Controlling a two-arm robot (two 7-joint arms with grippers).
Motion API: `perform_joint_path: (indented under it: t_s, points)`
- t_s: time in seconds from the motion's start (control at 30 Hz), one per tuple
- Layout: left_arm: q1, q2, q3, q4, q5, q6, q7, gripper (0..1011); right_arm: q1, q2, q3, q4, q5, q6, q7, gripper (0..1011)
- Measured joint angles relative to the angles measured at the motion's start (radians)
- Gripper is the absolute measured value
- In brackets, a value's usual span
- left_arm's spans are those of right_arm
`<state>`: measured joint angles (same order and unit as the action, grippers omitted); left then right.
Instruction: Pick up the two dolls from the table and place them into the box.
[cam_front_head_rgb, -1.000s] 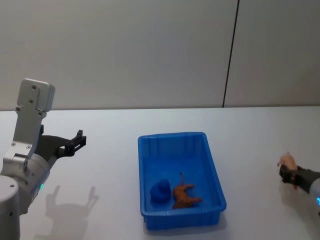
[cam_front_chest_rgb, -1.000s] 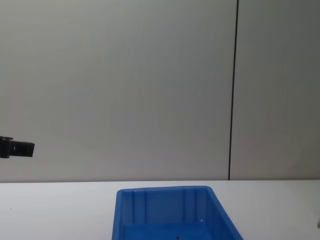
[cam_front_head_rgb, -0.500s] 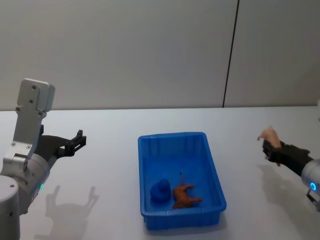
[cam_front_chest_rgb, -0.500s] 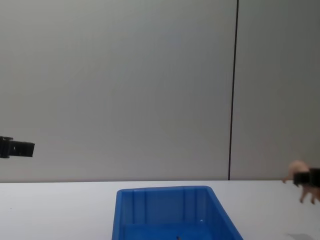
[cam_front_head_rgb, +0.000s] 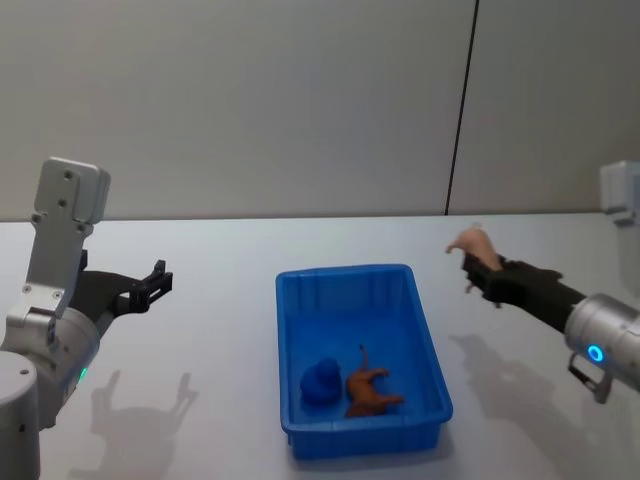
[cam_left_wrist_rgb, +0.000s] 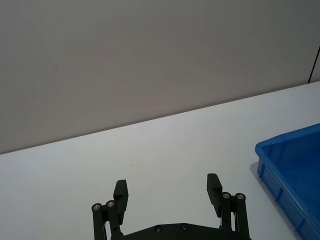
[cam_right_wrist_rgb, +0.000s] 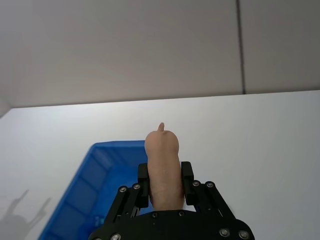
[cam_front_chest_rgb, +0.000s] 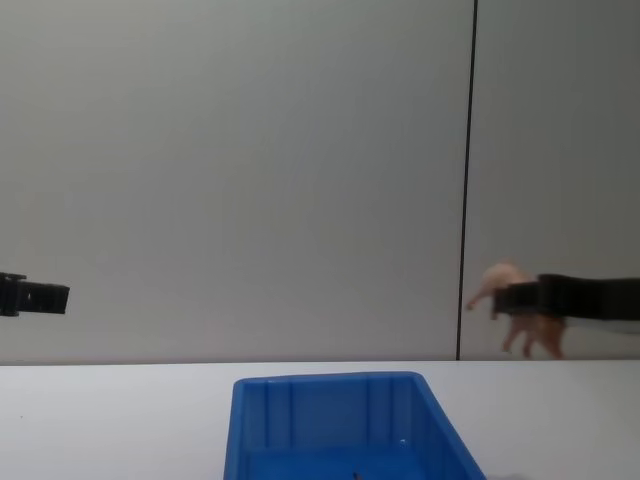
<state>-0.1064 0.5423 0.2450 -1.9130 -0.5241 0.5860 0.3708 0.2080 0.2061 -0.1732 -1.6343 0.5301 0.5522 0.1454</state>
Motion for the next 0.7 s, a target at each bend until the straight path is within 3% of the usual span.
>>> perform_joint_path:
  t_s: [0.33, 0.7]
  points:
    - [0.0, 0.0, 0.0, 0.0, 0.0, 0.0, 0.0, 1001, 0.028, -0.029, -0.042, 0.001, 0.009, 0.091, 0.078, 369]
    - [0.0, 0.0, 0.0, 0.0, 0.0, 0.0, 0.0, 1001, 0.06, -0.062, -0.1, 0.04, -0.067, 0.191, 0.106, 371]
